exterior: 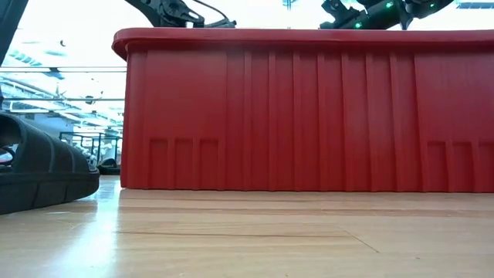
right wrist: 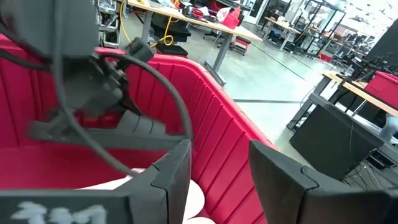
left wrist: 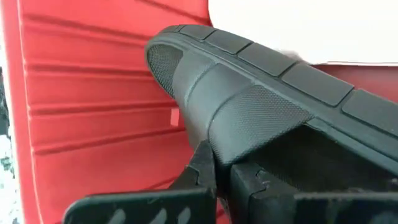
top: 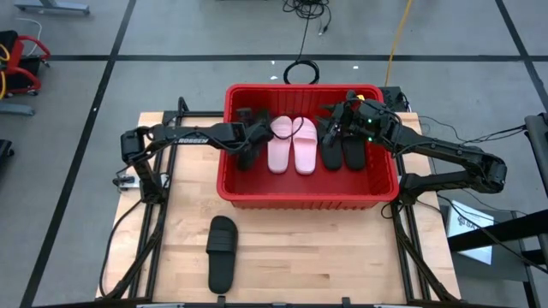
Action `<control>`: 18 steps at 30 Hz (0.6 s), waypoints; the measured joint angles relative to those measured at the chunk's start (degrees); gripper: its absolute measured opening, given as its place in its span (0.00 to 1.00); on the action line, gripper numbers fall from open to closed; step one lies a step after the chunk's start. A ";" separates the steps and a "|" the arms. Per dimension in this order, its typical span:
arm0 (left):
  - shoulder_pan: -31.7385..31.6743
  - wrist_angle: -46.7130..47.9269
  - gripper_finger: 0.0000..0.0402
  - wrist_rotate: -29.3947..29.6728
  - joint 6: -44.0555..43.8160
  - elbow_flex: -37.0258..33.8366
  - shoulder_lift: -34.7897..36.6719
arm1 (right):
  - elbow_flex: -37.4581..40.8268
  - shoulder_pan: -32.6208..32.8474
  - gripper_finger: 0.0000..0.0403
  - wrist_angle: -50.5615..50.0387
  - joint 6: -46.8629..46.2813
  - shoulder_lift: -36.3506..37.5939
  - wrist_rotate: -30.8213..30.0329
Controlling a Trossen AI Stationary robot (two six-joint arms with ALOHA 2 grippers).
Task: Pick and place slides into bin
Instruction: Put the black slide into the red bin
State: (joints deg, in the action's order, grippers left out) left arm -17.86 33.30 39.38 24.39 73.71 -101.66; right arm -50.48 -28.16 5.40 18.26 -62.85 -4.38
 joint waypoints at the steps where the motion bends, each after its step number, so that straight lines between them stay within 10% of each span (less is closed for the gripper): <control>1: -0.24 -0.05 0.00 0.41 -0.42 0.09 -0.63 | 0.00 0.00 0.37 0.09 0.00 0.00 0.00; 18: -0.83 14.45 0.00 3.56 -2.00 15.10 -14.27 | 0.02 0.00 0.37 0.24 -0.71 0.00 0.13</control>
State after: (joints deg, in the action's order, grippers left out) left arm -18.68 47.75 42.94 22.39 88.82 -115.92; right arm -50.46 -28.16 5.64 17.55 -62.85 -4.25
